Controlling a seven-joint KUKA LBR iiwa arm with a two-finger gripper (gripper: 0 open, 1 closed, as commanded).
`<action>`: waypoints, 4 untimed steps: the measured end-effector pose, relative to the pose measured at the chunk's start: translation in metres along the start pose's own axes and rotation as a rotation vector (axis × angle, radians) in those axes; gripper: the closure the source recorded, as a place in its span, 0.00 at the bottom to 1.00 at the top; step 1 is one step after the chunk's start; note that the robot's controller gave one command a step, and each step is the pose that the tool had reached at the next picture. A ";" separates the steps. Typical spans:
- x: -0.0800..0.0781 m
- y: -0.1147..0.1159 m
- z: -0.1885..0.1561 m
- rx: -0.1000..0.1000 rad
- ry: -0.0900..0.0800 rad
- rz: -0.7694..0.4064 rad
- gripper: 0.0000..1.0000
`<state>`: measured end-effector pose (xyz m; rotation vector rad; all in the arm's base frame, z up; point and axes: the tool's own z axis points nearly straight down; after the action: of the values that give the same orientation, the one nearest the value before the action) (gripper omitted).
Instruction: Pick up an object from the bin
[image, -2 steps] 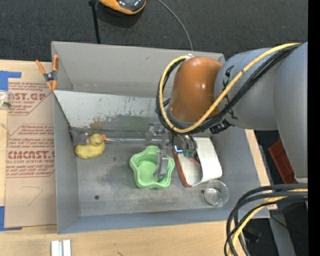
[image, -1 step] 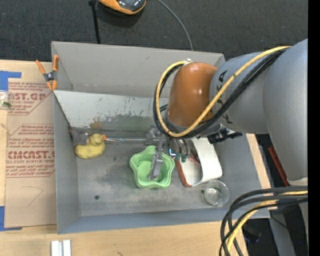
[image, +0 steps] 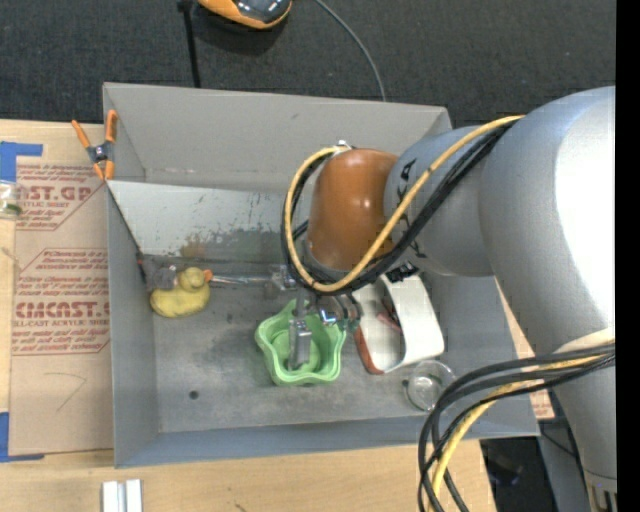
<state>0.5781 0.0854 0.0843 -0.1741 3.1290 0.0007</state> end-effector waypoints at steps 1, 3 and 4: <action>-0.006 -0.015 0.012 -0.003 -0.003 0.175 1.00; -0.005 -0.015 0.008 -0.003 -0.002 0.175 1.00; -0.005 -0.014 -0.003 -0.004 -0.001 0.174 1.00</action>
Offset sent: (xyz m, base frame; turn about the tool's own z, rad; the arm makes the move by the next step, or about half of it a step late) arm 0.0000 0.0000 0.0000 0.0000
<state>0.5846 0.0716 0.0872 0.0987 3.1312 0.0075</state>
